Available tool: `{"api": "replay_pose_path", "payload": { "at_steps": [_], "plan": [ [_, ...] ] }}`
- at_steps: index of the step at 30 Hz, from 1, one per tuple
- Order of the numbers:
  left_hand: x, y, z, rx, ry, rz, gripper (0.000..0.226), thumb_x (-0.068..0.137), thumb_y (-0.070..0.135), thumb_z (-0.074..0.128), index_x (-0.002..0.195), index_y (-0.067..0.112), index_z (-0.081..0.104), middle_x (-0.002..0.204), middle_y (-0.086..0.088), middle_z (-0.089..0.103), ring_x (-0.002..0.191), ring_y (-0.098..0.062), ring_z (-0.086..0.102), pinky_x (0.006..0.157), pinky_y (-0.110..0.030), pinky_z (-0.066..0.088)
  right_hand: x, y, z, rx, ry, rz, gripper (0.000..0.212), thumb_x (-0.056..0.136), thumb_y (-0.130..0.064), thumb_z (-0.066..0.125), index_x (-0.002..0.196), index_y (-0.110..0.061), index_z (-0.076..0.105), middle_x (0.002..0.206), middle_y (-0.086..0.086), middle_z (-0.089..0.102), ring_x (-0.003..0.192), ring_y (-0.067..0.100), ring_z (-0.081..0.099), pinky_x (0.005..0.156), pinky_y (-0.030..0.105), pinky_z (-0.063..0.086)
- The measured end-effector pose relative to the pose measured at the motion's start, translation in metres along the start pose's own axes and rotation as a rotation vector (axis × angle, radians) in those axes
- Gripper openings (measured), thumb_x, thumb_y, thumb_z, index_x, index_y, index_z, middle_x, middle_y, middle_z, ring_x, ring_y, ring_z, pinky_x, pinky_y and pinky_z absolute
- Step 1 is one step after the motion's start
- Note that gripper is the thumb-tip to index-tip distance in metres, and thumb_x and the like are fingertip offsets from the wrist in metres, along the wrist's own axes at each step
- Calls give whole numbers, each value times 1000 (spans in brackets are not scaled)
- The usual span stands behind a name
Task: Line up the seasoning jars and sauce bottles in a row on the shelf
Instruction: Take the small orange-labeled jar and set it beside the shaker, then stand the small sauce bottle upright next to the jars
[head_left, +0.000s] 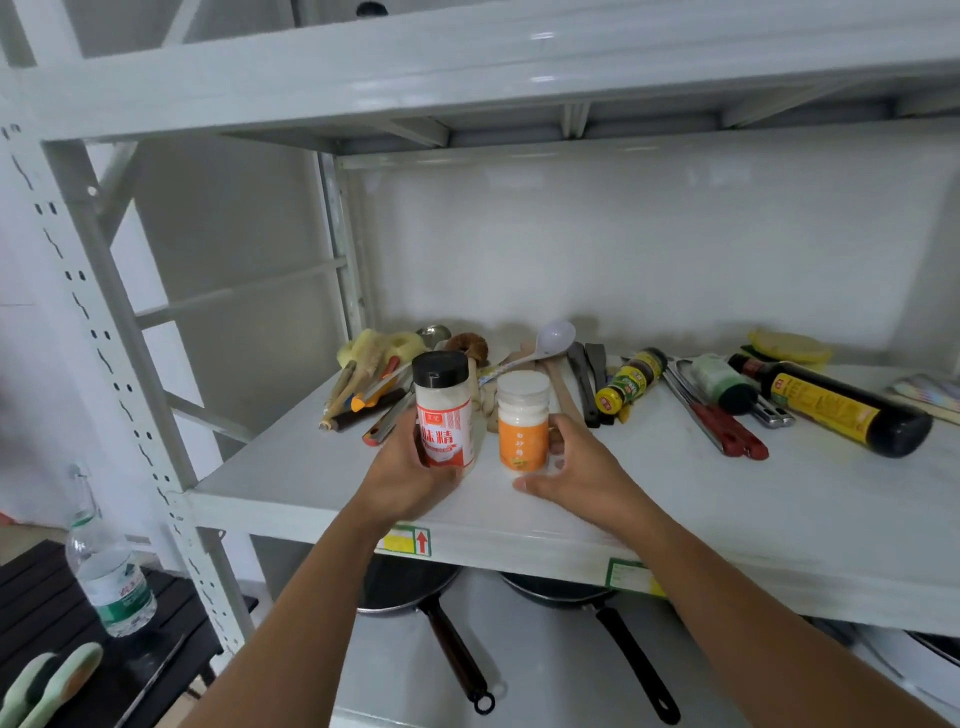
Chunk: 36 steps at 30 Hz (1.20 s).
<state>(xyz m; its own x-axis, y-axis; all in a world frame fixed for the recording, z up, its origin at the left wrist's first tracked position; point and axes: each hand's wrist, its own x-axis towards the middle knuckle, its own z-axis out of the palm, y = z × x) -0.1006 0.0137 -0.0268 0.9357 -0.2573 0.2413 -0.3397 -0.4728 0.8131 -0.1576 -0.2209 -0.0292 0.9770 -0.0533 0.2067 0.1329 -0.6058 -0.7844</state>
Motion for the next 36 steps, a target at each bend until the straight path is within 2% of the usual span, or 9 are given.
{"api": "replay_pose_path", "payload": {
  "at_steps": [3, 6, 9, 12, 19, 23, 27, 32, 36],
  "plan": [
    [2, -1, 0, -6, 3, 20, 75, 78, 16, 90, 126, 49, 43, 111, 30, 60, 96, 17, 59, 84, -11, 49, 1, 4, -29, -116, -127, 61, 99, 77, -31, 91, 158, -28, 33, 148, -4, 48, 125, 13, 56, 92, 26, 51],
    [4, -6, 1, -12, 28, 20, 82, 75, 27, 93, 139, 44, 43, 117, 29, 61, 102, 8, 62, 92, -18, 51, 26, 8, -70, -353, -143, 49, 87, 76, -22, 89, 150, -19, 44, 135, 1, 53, 104, 10, 60, 76, 23, 47],
    [7, -9, 4, -11, 45, 21, 84, 76, 30, 93, 142, 43, 42, 116, 31, 59, 102, 9, 61, 87, -12, 49, 70, 19, -104, -577, -26, 38, 71, 71, -18, 83, 134, -29, 51, 130, 10, 56, 108, 24, 61, 86, 37, 55],
    [9, -11, 7, 12, 55, 18, 89, 77, 31, 92, 147, 39, 39, 119, 30, 55, 100, 5, 60, 85, -9, 44, 105, 36, -127, -825, 32, 40, 76, 78, -11, 80, 146, -24, 49, 137, 11, 51, 125, 34, 52, 99, 45, 51],
    [11, -13, 13, 45, 52, -8, 98, 77, 29, 92, 153, 39, 30, 126, 24, 50, 112, -3, 54, 93, -19, 45, 145, 76, -127, -1445, -60, -168, 51, 96, -14, 60, 143, -30, 51, 143, -2, 54, 134, 24, 47, 86, 31, 38],
    [11, -15, 12, 38, 82, -10, 103, 75, 30, 93, 154, 41, 28, 128, 26, 49, 113, -2, 53, 97, -22, 47, 154, 83, -127, -1496, -50, -200, 39, 98, -23, 58, 136, -32, 55, 135, -5, 61, 130, 20, 55, 95, 34, 43],
    [11, -13, 12, 31, 104, 13, 108, 72, 32, 95, 155, 39, 28, 134, 24, 50, 119, -3, 53, 104, -29, 50, 149, 84, -133, -1502, -7, -194, 48, 91, -16, 61, 136, -31, 51, 136, -8, 61, 128, 20, 58, 87, 35, 42],
    [5, -12, 4, -77, 163, 18, 119, 57, 63, 90, 157, 36, 32, 138, 26, 48, 125, -5, 51, 105, -33, 47, 122, 62, -145, -1195, 153, -196, 55, 86, -11, 69, 136, -26, 50, 131, 0, 61, 118, 29, 63, 88, 41, 50],
    [-11, -6, -7, -388, 421, 29, 80, 84, 70, 69, 149, 28, 49, 143, 8, 60, 133, -16, 56, 114, -42, 44, 88, 20, -157, -736, 209, -134, 47, 95, -26, 71, 134, -19, 47, 122, 8, 63, 104, 34, 66, 84, 46, 54]
  ]
}}
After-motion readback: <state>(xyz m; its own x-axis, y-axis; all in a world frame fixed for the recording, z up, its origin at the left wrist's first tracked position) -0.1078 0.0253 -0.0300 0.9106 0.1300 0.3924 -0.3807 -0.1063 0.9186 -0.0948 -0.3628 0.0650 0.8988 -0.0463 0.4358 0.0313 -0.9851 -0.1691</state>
